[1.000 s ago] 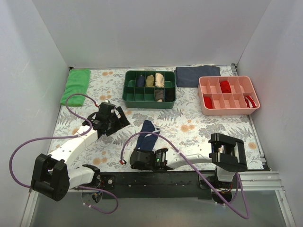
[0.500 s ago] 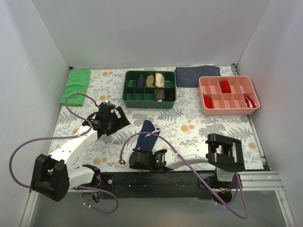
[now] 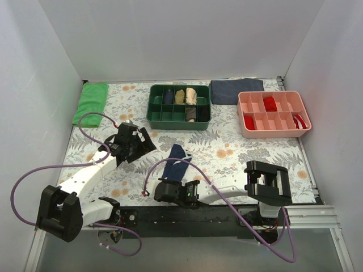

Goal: Roll the underwear
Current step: Roll the underwear to the center of the board.

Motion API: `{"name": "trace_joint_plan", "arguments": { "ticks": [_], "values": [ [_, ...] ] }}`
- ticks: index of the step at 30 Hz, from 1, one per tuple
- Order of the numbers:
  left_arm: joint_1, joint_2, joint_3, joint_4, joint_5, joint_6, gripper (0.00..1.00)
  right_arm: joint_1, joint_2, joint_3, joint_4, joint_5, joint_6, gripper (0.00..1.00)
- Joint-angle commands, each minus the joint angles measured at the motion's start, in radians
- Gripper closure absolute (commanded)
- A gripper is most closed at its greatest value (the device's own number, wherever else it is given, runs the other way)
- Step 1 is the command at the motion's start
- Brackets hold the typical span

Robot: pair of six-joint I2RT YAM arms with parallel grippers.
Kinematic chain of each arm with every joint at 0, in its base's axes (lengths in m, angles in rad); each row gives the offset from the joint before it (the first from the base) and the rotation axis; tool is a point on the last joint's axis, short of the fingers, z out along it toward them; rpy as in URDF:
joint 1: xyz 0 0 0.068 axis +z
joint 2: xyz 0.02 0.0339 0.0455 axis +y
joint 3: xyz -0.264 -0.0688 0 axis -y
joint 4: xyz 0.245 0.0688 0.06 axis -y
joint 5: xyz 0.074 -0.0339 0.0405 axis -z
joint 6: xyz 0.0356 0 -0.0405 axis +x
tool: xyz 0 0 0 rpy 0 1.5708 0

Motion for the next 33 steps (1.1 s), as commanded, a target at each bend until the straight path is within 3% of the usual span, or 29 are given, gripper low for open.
{"name": "trace_joint_plan", "arguments": {
  "ticks": [1, 9, 12, 21, 25, 33],
  "values": [
    [0.006, -0.035, -0.004, 0.013, 0.007, 0.010, 0.15, 0.002, 0.001, -0.054, -0.058, -0.033, 0.034, 0.50],
    [0.006, -0.029, -0.006, 0.019, 0.012, 0.011, 0.15, 0.002, 0.036, -0.026, -0.083, -0.023, 0.017, 0.51],
    [0.006, -0.029, -0.008, 0.020, 0.013, 0.011, 0.15, 0.003, 0.050, -0.028, -0.089, -0.017, 0.031, 0.57],
    [0.006, -0.021, -0.004, 0.020, 0.013, 0.011, 0.15, -0.006, 0.067, -0.046, -0.060, -0.062, 0.081, 0.90],
    [0.006, -0.018, -0.001, 0.016, 0.013, 0.013, 0.15, -0.030, 0.068, -0.045, -0.052, -0.102, 0.092, 0.98],
    [0.006, -0.018, -0.003, 0.014, 0.012, 0.013, 0.15, -0.078, 0.044, -0.052, -0.032, -0.210, 0.110, 0.99]
  ]
}}
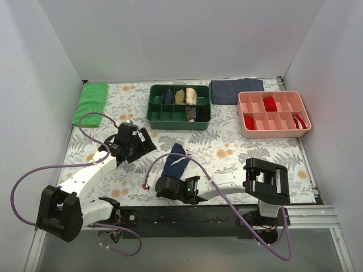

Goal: Roll the underwear
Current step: Roll the underwear to the center of the board.

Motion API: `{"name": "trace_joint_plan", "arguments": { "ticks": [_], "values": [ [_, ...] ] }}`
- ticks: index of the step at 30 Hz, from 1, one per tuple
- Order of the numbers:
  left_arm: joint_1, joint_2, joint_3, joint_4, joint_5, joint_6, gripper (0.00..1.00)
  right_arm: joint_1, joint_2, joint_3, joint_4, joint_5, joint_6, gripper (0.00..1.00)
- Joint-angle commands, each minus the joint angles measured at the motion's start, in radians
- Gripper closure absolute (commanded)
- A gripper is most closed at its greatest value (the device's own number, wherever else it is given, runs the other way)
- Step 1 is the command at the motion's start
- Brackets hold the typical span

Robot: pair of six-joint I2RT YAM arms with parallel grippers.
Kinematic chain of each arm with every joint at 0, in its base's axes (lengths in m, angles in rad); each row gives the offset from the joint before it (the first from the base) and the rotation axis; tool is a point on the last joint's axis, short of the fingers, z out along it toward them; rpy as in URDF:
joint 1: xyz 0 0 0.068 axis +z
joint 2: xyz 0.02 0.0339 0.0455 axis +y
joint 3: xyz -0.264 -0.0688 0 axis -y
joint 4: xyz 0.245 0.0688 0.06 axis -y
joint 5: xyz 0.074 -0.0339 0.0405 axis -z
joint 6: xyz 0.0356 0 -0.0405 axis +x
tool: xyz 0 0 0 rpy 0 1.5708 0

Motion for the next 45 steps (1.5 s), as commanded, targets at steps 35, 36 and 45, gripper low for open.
{"name": "trace_joint_plan", "arguments": {
  "ticks": [35, 36, 45],
  "values": [
    [0.006, -0.090, -0.012, 0.021, 0.093, 0.020, 0.99, -0.557, -0.055, 0.087, -0.099, -1.030, 0.315, 0.99],
    [0.006, -0.093, -0.012, 0.023, 0.102, 0.022, 0.99, -0.576, -0.037, 0.090, -0.095, -1.059, 0.319, 0.99],
    [0.006, -0.176, -0.034, 0.021, 0.202, 0.025, 1.00, -0.657, 0.060, 0.063, -0.029, -1.128, 0.382, 0.99]
  ]
}}
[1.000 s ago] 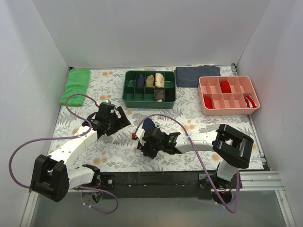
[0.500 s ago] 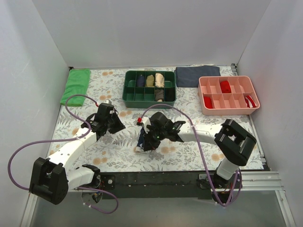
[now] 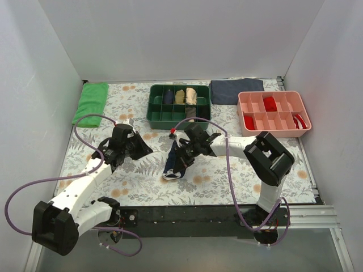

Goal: Roll the underwear
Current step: Roll the underwear to the center of the board.

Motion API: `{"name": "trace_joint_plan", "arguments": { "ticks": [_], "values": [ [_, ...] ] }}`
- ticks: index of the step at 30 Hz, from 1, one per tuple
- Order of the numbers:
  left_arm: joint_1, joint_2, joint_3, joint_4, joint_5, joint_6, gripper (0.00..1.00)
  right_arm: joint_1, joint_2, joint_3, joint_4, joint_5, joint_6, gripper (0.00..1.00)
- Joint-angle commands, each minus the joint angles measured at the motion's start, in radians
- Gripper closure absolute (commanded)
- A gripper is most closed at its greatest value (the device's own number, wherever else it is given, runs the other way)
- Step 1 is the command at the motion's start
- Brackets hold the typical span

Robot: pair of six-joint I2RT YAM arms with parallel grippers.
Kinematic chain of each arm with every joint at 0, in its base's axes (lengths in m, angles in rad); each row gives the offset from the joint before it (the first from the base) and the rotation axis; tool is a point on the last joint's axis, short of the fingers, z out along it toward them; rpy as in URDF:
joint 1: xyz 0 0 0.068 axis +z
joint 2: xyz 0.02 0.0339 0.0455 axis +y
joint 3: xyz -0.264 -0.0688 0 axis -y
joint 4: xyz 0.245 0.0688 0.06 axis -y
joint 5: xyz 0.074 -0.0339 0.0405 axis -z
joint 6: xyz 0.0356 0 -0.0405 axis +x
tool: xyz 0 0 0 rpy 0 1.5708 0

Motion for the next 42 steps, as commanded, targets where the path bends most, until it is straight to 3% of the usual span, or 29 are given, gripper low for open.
{"name": "trace_joint_plan", "arguments": {
  "ticks": [1, 12, 21, 24, 29, 42],
  "values": [
    [0.006, -0.067, -0.015, 0.002, 0.064, 0.012, 1.00, -0.031, 0.022, -0.015, 0.045, -0.074, 0.054, 0.99],
    [0.003, -0.133, -0.060, 0.015, 0.226, 0.013, 1.00, -0.066, 0.079, -0.051, 0.210, -0.117, 0.206, 0.99],
    [-0.102, -0.256, -0.192, 0.056, 0.248, -0.094, 1.00, -0.098, 0.157, -0.015, 0.242, -0.166, 0.274, 0.99],
    [-0.271, -0.228, -0.186, 0.082, 0.140, -0.143, 1.00, -0.106, 0.163, -0.014, 0.259, -0.174, 0.283, 0.99],
    [-0.411, -0.092, -0.160, 0.082, -0.069, -0.186, 1.00, -0.112, 0.174, 0.000, 0.245, -0.179, 0.280, 0.99],
    [-0.454, 0.000, -0.176, 0.188, -0.255, -0.211, 1.00, -0.126, 0.188, 0.000, 0.230, -0.169, 0.260, 0.99]
  ]
}}
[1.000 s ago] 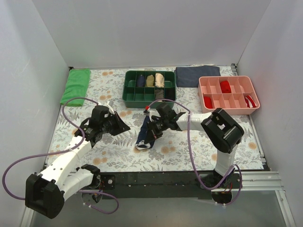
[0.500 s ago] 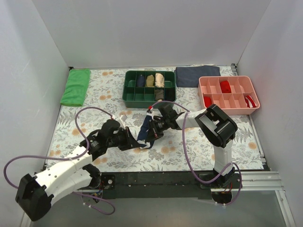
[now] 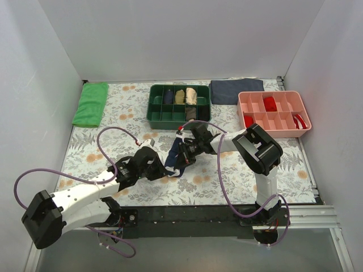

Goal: Roll the underwear
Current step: Roll the underwear to the center of the board.

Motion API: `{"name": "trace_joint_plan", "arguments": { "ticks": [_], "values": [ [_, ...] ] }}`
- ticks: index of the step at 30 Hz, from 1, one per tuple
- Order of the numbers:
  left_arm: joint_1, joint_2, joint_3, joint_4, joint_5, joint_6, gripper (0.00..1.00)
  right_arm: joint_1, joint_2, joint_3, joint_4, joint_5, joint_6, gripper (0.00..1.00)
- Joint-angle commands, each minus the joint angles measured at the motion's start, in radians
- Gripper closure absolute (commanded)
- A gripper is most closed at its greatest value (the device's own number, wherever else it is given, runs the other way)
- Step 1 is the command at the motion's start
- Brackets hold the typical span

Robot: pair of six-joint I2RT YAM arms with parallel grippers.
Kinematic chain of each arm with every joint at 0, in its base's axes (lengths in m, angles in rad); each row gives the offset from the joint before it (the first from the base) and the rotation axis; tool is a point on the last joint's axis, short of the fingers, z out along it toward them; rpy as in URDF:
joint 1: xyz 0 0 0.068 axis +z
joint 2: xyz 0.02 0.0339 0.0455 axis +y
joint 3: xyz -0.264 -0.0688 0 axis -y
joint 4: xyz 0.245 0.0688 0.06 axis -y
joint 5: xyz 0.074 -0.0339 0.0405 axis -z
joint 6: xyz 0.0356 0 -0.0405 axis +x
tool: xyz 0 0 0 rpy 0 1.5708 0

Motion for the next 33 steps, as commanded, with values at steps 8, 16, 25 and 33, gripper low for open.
{"name": "trace_joint_plan", "arguments": {
  "ticks": [8, 16, 25, 33],
  "values": [
    [-0.020, 0.169, 0.054, 0.120, -0.153, 0.021, 1.00, -0.010, 0.012, 0.029, 0.008, 0.002, -0.011, 0.99],
    [-0.021, 0.201, 0.063, 0.149, -0.189, 0.013, 1.00, -0.012, 0.005, 0.022, 0.014, -0.005, -0.012, 0.99],
    [-0.021, 0.268, 0.069, 0.172, -0.198, 0.010, 1.00, -0.012, 0.002, 0.019, 0.019, -0.005, -0.011, 0.99],
    [-0.023, 0.319, 0.084, 0.183, -0.250, -0.002, 1.00, -0.012, 0.001, 0.002, 0.024, -0.002, -0.009, 0.99]
  ]
}}
